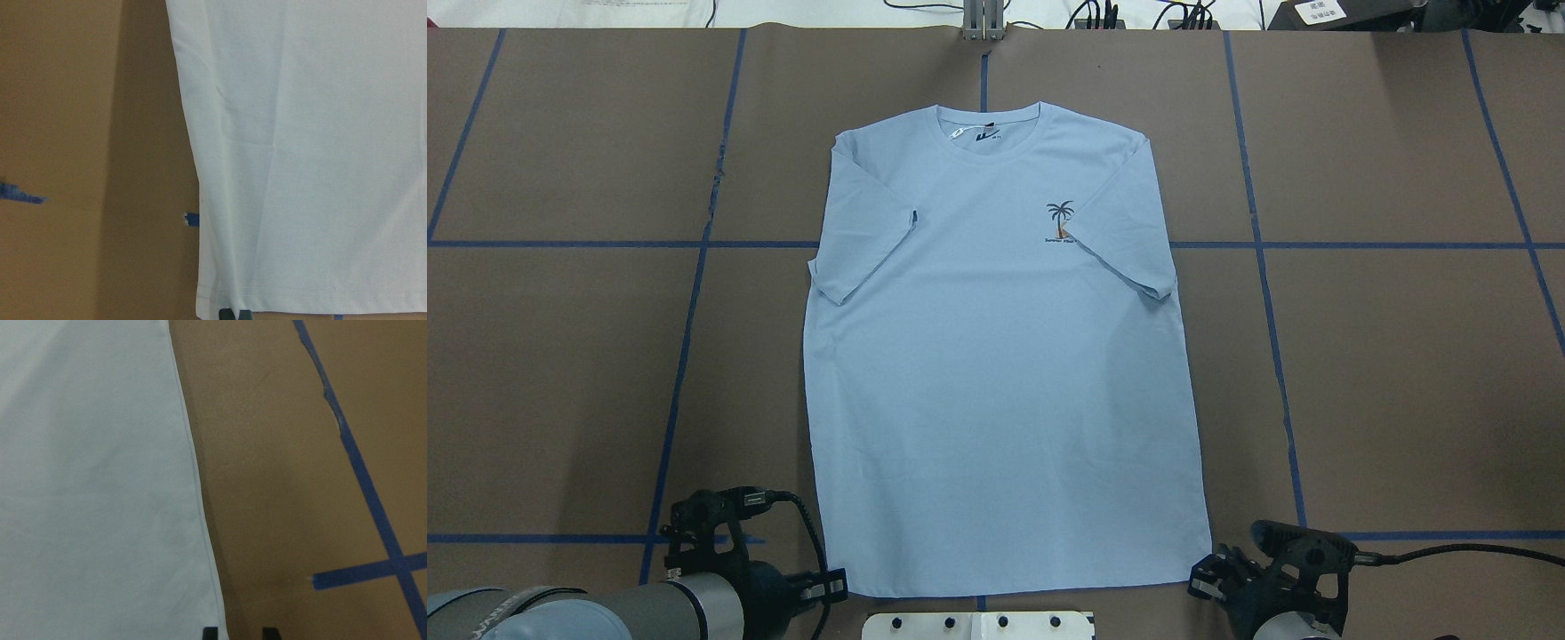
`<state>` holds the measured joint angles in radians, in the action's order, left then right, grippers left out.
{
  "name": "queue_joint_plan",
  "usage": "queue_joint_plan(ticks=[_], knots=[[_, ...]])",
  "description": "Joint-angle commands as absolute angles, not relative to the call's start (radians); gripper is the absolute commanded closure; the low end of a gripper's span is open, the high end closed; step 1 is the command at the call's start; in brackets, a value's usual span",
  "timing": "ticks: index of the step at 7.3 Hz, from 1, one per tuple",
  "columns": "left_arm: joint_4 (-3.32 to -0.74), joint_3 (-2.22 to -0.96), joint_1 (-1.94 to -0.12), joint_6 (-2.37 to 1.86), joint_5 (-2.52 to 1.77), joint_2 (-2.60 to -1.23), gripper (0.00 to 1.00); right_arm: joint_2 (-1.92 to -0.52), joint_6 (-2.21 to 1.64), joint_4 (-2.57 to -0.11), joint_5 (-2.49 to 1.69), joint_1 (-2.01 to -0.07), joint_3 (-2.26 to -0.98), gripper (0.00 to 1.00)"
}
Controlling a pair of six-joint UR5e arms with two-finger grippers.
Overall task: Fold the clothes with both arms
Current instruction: 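Lower both grippers and close them on the two hem corners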
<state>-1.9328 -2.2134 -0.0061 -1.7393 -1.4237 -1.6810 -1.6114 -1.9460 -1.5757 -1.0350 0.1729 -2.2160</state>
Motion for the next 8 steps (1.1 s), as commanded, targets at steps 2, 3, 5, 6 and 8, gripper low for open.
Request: queue_joint_plan(ticks=[2, 3, 5, 6, 8], knots=[[-1.933, -2.212, -0.006, -1.738, -1.425, -1.68, 1.0, -1.557, -1.947, -1.58, -1.032, 0.176, -2.172, 0.18], [-1.933, -2.212, -0.005, -1.738, -1.425, -1.68, 1.0, -1.56, -1.947, -1.58, -1.032, 0.176, -2.166, 0.39], [-1.933, -2.212, -0.005, -1.738, -1.425, -1.681, 1.0, -1.559, -1.945, -1.58, -1.032, 0.173, -2.164, 0.48], [-1.933, -2.212, -0.003, -1.74, -1.425, -1.681, 1.0, -1.557, -1.945, -1.58, -1.034, 0.166, -2.164, 0.51], [-1.934, -2.215, -0.005, -1.738, -1.425, -1.683, 1.0, -1.559, -1.945, -1.58, -1.034, 0.164, -2.16, 0.63]])
